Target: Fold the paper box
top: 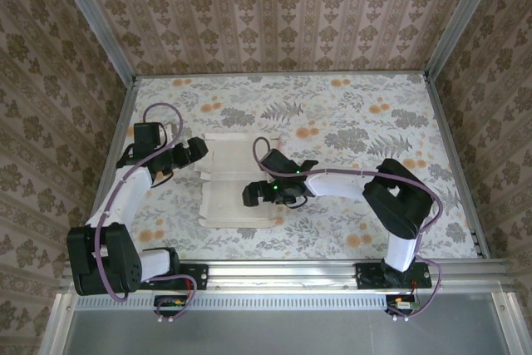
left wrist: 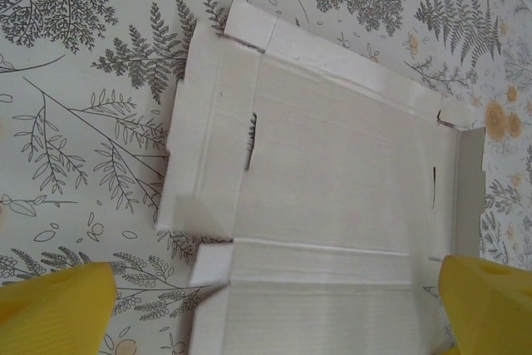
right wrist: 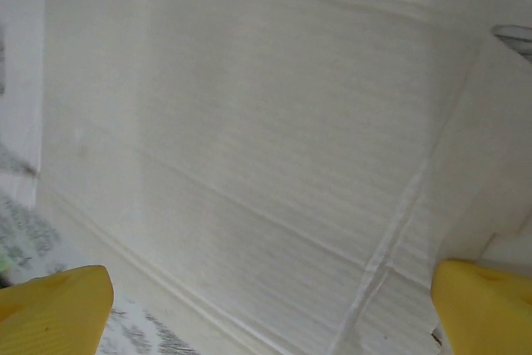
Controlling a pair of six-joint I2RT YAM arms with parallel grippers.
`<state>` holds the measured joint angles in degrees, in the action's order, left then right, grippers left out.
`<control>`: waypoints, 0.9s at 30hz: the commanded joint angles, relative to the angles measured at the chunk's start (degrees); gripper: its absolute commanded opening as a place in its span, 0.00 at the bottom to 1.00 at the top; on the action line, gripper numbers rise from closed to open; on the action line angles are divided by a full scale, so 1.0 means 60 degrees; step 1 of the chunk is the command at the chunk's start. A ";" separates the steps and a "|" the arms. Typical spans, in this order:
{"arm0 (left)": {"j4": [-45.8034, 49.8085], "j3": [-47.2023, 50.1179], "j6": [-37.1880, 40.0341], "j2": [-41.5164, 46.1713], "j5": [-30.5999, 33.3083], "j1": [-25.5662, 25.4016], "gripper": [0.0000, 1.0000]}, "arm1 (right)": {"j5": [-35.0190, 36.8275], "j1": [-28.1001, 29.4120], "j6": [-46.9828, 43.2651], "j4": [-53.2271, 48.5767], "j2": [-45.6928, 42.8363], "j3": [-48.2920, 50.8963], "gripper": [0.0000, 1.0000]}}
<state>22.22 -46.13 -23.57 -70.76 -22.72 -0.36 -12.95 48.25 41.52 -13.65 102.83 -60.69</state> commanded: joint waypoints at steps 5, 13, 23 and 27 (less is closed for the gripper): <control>-0.0179 0.0080 0.0146 -0.0022 -0.0066 -0.0327 1.00 | 0.0827 -0.0930 -0.0754 -0.1270 -0.1107 0.0737 1.00; 0.0011 -0.0561 0.0649 -0.1347 -0.0198 -0.0978 1.00 | 0.0474 -0.1190 -0.2005 -0.1261 -0.2374 0.1105 1.00; 0.0737 -0.1851 0.0282 -0.3428 0.0529 -0.1230 0.83 | -0.0127 -0.0443 -0.2079 -0.0032 -0.2513 0.1400 1.00; 0.0997 -0.2209 0.0239 -0.3936 0.0798 -0.1229 0.78 | -0.0130 -0.0152 -0.1701 0.0459 -0.2155 0.1446 1.00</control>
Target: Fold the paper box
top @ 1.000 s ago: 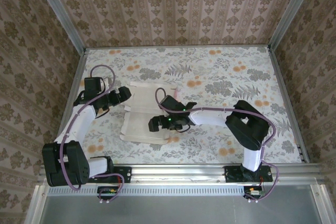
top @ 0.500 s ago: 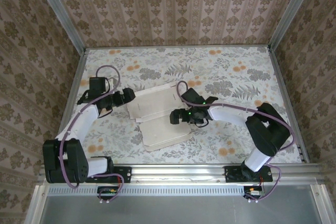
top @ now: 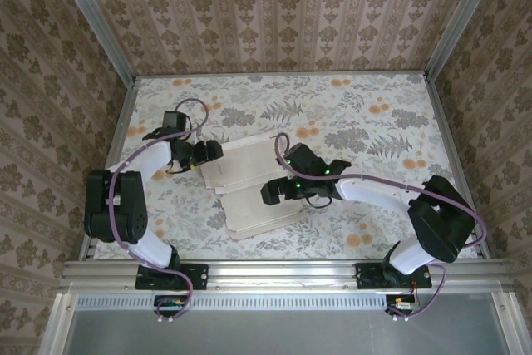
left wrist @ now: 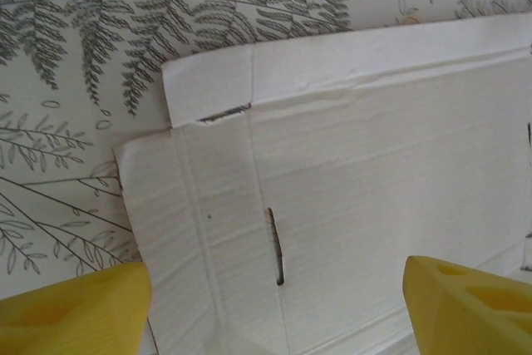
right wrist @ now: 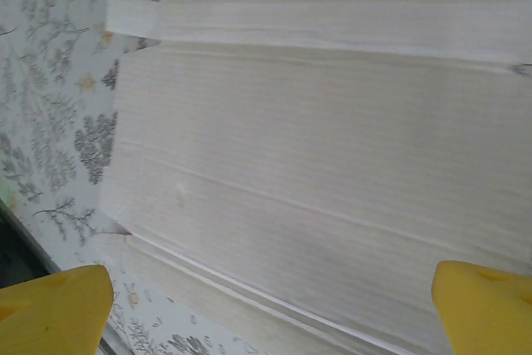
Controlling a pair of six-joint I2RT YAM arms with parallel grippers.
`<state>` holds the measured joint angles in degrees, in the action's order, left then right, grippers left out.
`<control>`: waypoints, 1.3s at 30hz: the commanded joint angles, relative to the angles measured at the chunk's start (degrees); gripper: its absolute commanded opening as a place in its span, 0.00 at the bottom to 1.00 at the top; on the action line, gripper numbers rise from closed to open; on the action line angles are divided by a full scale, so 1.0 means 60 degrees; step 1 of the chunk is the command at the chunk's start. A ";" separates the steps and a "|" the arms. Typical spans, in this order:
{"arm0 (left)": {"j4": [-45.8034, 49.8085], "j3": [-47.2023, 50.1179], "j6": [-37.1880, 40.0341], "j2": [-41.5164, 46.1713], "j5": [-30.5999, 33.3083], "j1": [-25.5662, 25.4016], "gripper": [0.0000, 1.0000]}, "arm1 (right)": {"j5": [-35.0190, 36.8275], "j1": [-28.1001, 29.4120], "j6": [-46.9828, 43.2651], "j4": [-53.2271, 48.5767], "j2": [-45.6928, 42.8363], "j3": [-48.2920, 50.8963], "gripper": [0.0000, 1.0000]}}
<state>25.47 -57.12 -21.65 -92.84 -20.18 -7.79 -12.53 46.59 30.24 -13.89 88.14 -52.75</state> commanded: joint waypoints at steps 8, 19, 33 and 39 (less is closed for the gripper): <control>0.0460 -0.0330 0.0104 -0.0583 0.0592 0.0080 0.71 | -0.0534 0.0178 0.0774 0.1053 0.0775 0.0167 1.00; 0.0606 -0.0533 0.1042 -0.1188 -0.0136 0.0586 0.58 | -0.0548 0.0202 0.0922 0.1165 0.0962 0.0411 1.00; 0.1609 -0.1291 0.1264 -0.1838 -0.0409 0.0811 0.38 | -0.0650 0.0251 0.0962 0.1277 0.1371 0.0371 1.00; 0.1931 -0.1575 0.1337 -0.2009 -0.0386 0.0832 0.32 | -0.0663 0.0236 0.0966 0.1275 0.1519 0.0342 0.99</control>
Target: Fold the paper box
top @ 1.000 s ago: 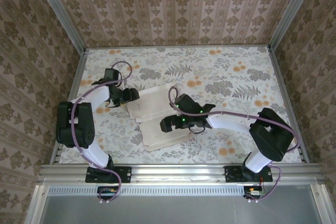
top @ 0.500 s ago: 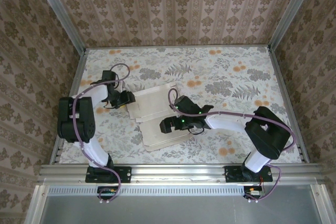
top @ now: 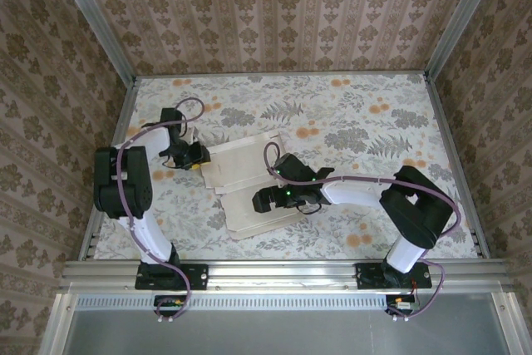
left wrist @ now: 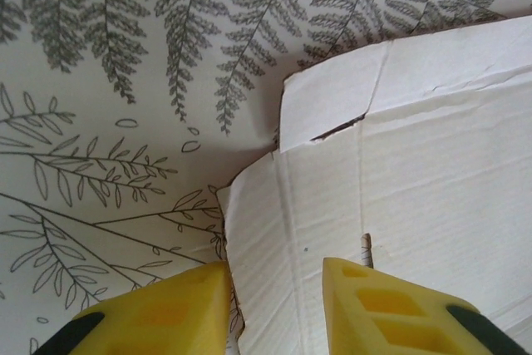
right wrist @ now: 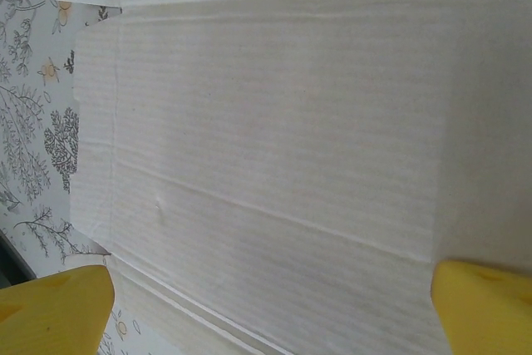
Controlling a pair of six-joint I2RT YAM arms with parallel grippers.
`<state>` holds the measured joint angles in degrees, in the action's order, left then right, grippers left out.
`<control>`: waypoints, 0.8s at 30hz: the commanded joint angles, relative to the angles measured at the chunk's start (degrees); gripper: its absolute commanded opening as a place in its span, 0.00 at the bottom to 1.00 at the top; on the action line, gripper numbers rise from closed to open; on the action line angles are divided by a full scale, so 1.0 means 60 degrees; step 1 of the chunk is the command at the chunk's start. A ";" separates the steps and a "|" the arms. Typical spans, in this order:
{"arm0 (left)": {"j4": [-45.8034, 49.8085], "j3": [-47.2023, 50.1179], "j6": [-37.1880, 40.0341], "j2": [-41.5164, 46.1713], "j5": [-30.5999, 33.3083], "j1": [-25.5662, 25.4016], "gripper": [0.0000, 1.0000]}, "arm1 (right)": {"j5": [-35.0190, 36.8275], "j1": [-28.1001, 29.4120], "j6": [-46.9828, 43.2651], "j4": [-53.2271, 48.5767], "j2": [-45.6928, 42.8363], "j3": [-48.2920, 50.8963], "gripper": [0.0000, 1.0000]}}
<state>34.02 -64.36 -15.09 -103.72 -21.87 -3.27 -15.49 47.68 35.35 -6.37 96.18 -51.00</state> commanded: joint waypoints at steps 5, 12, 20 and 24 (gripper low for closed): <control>0.0658 -0.0461 0.0307 -0.0229 -0.0167 0.0097 0.26 | -0.0143 0.0062 0.0110 -0.0016 0.0279 0.0019 0.99; 0.0614 -0.0353 0.0274 -0.0259 -0.0347 0.0103 0.15 | -0.0144 0.0063 0.0144 -0.0015 0.0370 0.0006 0.99; -0.0834 0.0394 0.0128 0.0571 -0.1378 0.0001 0.08 | 0.0011 0.0054 0.0512 0.0288 0.0391 0.0175 0.99; -0.1800 0.1108 0.0212 0.1097 -0.1528 -0.0116 0.07 | 0.0334 0.0052 0.0887 0.0479 0.0285 0.0368 0.99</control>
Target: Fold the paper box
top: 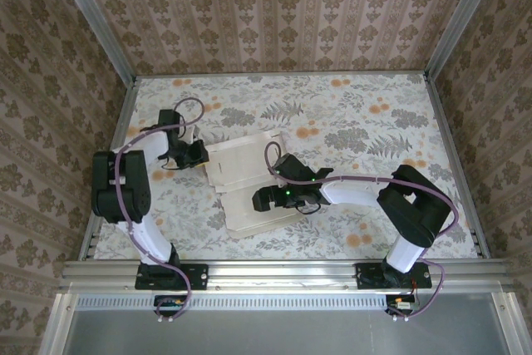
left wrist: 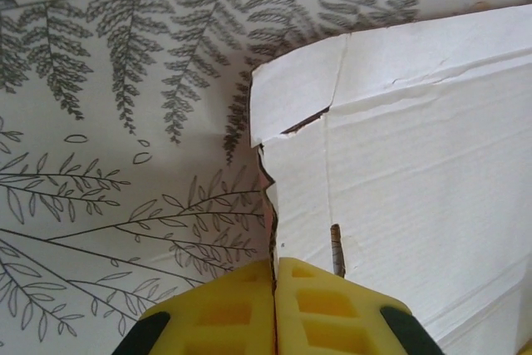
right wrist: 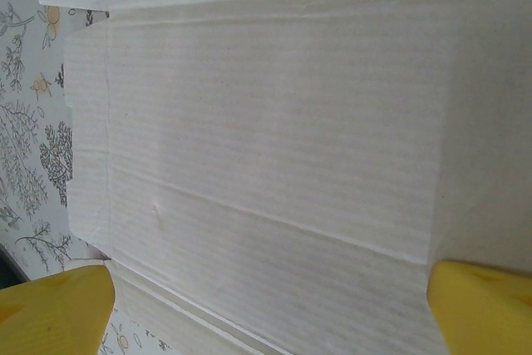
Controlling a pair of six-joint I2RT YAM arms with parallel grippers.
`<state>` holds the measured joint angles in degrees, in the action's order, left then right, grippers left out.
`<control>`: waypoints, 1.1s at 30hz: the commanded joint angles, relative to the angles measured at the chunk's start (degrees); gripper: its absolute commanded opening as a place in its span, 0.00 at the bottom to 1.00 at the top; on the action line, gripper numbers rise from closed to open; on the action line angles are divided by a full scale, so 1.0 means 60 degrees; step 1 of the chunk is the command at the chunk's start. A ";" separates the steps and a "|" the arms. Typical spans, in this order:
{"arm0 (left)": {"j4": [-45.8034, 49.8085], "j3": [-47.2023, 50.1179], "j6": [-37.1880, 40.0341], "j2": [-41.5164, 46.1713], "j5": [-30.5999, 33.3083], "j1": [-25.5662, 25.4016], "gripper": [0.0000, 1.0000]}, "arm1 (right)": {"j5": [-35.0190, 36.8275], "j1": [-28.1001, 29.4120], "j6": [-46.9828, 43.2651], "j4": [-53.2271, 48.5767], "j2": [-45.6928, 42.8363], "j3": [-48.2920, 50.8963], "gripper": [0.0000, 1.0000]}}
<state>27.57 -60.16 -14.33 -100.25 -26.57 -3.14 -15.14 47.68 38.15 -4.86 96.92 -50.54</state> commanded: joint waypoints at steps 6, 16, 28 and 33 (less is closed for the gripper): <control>-0.1961 0.1243 -0.0037 0.1335 -0.1221 -0.0337 0.07 | 0.0623 0.0040 0.0816 0.0462 -0.0039 0.0609 0.99; -0.2105 0.1699 0.0345 0.2152 -0.0255 -0.0797 0.07 | 0.0883 0.0044 0.1132 0.0635 -0.0231 0.0882 0.99; -0.1865 0.1174 0.0774 0.1480 0.0965 -0.0735 0.07 | 0.0313 0.0117 0.0346 0.0271 -0.0619 0.0823 0.97; -0.1829 0.1181 0.0849 0.1323 0.1147 -0.0744 0.08 | 0.0156 0.0225 0.0053 -0.0333 -0.0823 0.0691 0.83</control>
<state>14.98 -51.88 -11.29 -91.77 -21.17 -7.46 -12.84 48.34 40.18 -1.91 93.78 -46.37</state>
